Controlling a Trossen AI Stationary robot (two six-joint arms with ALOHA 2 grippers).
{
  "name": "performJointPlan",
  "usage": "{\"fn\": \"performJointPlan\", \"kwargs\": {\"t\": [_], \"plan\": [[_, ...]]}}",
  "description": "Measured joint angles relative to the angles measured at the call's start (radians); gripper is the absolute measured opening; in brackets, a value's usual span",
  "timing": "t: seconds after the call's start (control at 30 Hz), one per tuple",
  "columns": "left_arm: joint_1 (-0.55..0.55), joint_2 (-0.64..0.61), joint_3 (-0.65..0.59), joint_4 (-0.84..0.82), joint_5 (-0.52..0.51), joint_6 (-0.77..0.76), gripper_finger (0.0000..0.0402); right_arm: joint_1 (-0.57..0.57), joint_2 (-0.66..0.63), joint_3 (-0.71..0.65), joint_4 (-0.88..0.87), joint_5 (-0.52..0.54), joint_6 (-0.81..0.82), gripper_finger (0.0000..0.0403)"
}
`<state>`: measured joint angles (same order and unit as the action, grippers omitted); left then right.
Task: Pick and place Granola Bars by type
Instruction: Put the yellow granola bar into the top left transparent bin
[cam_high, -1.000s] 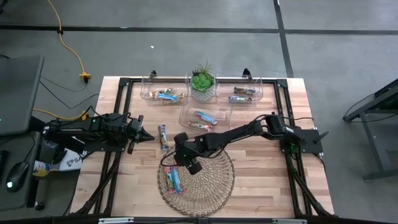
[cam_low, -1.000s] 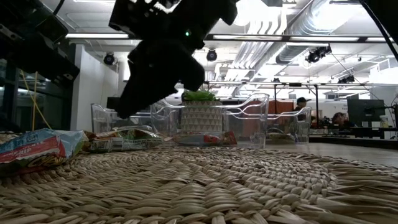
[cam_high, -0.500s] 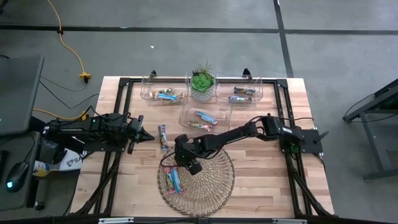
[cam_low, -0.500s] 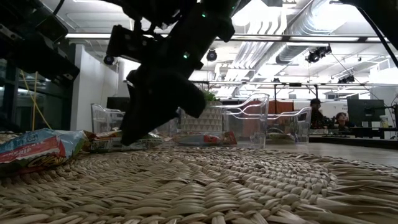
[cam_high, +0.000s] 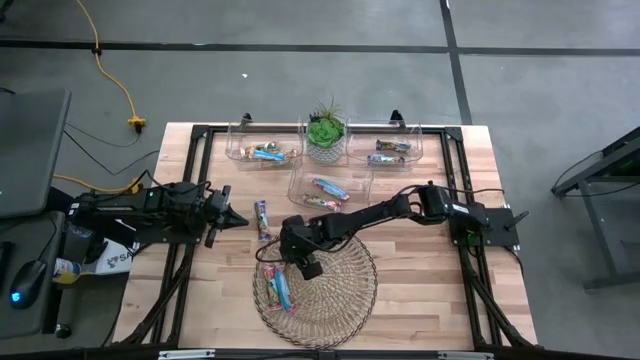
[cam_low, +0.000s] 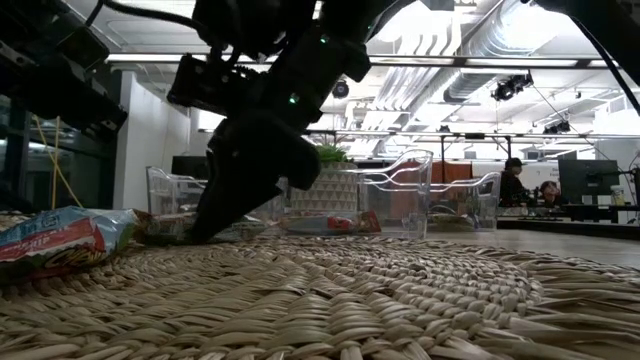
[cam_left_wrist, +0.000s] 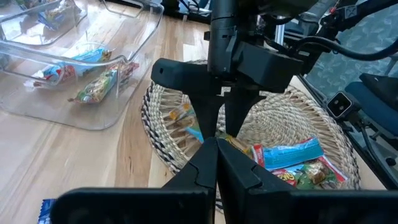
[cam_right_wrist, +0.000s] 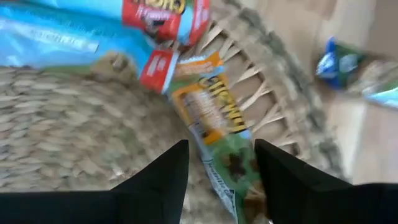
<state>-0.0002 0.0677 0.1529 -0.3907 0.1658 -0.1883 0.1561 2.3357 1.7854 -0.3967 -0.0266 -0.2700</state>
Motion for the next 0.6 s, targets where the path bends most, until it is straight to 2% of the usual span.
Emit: {"fn": "performJointPlan", "kwargs": {"t": [0.17,0.6], "plan": [[0.0,0.0,0.0,-0.006,-0.001,0.0,0.0001,0.002,0.014,0.002,-0.007,-0.043,0.011,0.0165],[0.0,0.0,0.0,-0.012,-0.001,0.0,0.0001,0.005,0.02,0.002,0.005,-0.045,0.065,0.0165]]}}
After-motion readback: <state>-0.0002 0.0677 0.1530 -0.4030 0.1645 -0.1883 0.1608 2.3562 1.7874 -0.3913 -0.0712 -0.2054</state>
